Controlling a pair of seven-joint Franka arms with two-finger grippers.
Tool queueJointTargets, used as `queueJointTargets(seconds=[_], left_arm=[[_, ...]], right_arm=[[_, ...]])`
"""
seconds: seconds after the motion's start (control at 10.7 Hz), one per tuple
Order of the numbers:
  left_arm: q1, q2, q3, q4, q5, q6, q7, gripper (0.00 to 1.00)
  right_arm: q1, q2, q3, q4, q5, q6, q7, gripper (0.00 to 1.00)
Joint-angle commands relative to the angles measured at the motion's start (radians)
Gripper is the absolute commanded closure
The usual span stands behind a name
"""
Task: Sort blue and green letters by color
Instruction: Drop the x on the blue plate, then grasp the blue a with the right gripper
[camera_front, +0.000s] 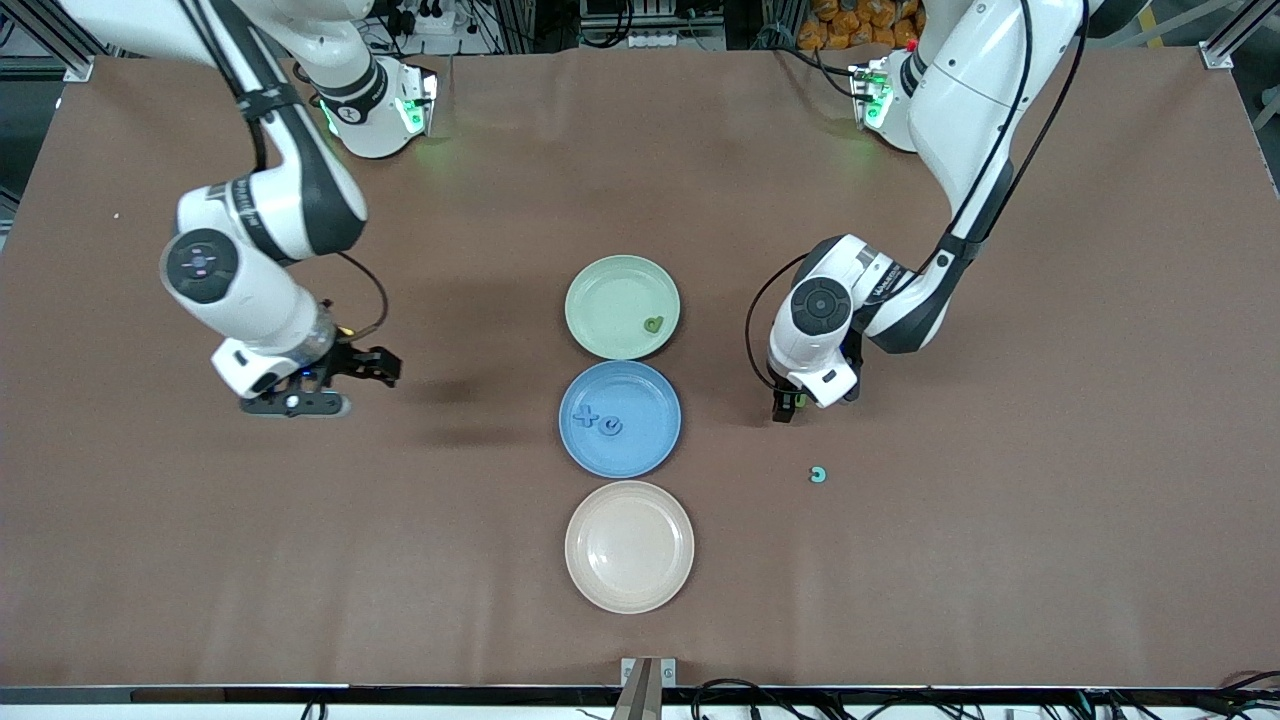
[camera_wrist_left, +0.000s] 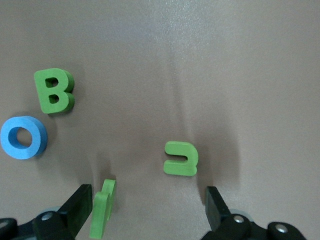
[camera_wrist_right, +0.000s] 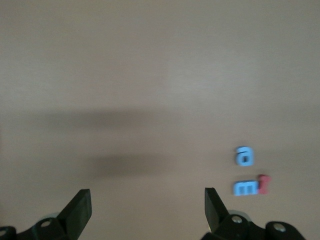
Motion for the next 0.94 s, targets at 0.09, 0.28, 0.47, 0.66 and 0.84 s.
queueJointTargets(seconds=[0.09,0.28,0.47,0.66,0.84], left_arm=[[-0.003,-0.028,-0.004,-0.004,0.021,-0.033,-0.033,0.0],[-0.006,-0.029,-0.004,-0.001,0.014,-0.033,-0.068,0.34],[0.003,-0.04,-0.004,-0.001,0.014,-0.033,-0.119,1.0],[0.003,-0.04,-0.004,0.0,0.014,-0.033,-0.114,1.0],[0.002,-0.045,-0.004,0.0,0.017,-0.033,-0.11,1.0]], right_arm=[[-0.153,-0.012,-0.016,-0.099,-0.003,0.119,-0.25,0.0],[-0.205,0.063,-0.043,-0.102,-0.005,0.228,-0.373,0.0],[-0.202,0.136,-0.086,-0.096,-0.003,0.313,-0.424,0.06],[-0.191,0.199,-0.112,-0.095,0.0,0.374,-0.418,0.14],[-0.19,0.218,-0.117,-0.101,0.0,0.381,-0.416,0.17]])
